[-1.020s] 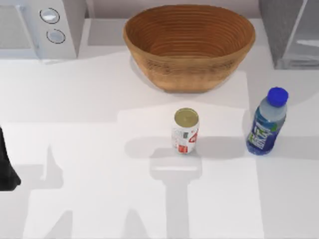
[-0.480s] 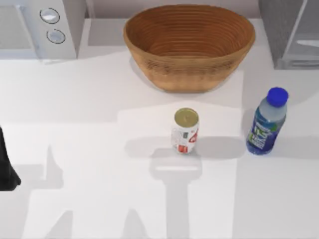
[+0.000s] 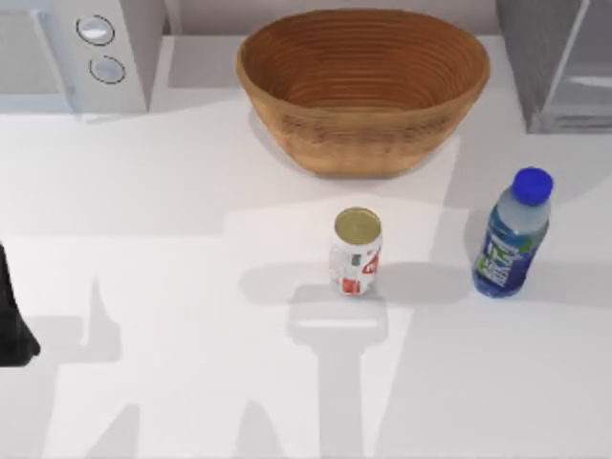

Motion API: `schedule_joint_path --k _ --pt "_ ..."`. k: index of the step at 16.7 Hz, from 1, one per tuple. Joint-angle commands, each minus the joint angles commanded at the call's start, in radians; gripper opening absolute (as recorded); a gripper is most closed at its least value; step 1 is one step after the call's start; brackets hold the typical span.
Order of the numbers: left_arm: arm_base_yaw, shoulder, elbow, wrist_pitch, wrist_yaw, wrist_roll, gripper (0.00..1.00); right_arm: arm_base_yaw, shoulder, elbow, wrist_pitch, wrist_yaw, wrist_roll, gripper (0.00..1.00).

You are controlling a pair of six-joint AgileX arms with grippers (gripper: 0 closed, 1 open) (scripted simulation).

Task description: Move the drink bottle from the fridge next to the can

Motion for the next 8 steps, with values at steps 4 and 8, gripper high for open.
schedule_joint_path --k 4,8 --pt "0.0 0.0 0.0 0.0 0.0 0.0 1.0 0.255 -0.045 -0.077 0.092 0.187 0.167 1.0" --pt "0.0 0.0 0.0 0.0 0.0 0.0 1.0 0.558 -0.112 -0.171 0.202 0.41 0.363 1.0"
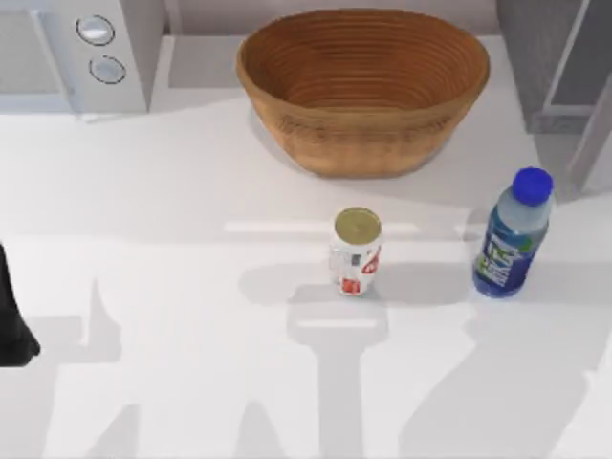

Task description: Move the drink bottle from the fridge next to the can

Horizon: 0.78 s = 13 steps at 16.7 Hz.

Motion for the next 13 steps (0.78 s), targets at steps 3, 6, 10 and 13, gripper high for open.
schedule_joint_path --k 3,6,10,13 --pt "0.0 0.0 0.0 0.0 0.0 0.0 1.0 0.17 -0.048 -0.062 0.07 0.142 0.124 1.0" --pt "0.0 0.0 0.0 0.0 0.0 0.0 1.0 0.246 -0.077 -0.095 0.108 0.215 0.19 1.0" --pt "0.0 0.0 0.0 0.0 0.0 0.0 1.0 0.234 -0.073 -0.1 0.107 0.225 0.189 1.0" --pt "0.0 0.0 0.0 0.0 0.0 0.0 1.0 0.233 -0.04 -0.061 0.101 0.225 0.192 1.0"
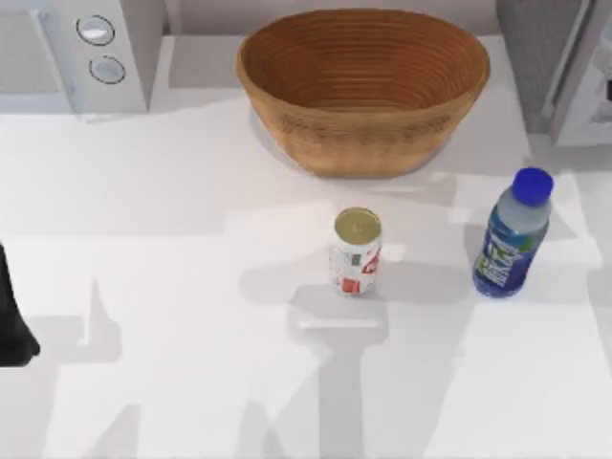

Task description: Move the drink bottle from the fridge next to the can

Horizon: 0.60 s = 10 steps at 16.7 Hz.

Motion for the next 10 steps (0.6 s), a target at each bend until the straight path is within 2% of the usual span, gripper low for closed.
schedule_joint_path --k 10 --pt "0.0 0.0 0.0 0.0 0.0 0.0 1.0 0.003 0.315 0.398 -0.083 0.007 0.0 1.0"
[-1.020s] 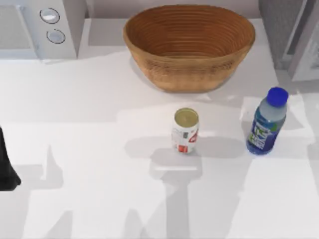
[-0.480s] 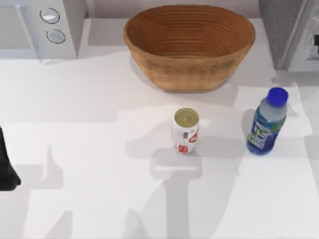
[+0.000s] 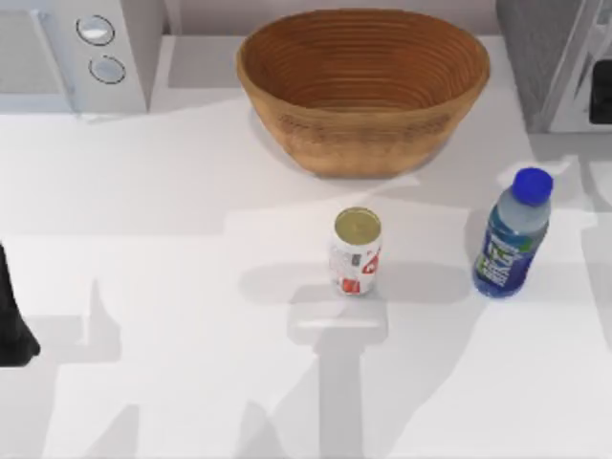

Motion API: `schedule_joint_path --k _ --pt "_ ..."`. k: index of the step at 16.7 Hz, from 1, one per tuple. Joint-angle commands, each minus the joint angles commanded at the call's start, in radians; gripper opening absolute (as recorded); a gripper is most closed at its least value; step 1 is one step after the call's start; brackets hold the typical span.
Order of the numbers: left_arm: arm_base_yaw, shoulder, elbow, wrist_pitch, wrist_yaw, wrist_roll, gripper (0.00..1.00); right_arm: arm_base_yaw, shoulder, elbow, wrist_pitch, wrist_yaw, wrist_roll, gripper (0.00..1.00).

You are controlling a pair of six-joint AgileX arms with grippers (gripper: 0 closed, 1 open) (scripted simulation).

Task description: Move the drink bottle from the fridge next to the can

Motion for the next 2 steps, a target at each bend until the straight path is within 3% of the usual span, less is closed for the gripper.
schedule_joint_path --k 2 --pt "0.0 0.0 0.0 0.0 0.0 0.0 1.0 0.0 0.012 0.015 -0.003 0.0 0.0 1.0"
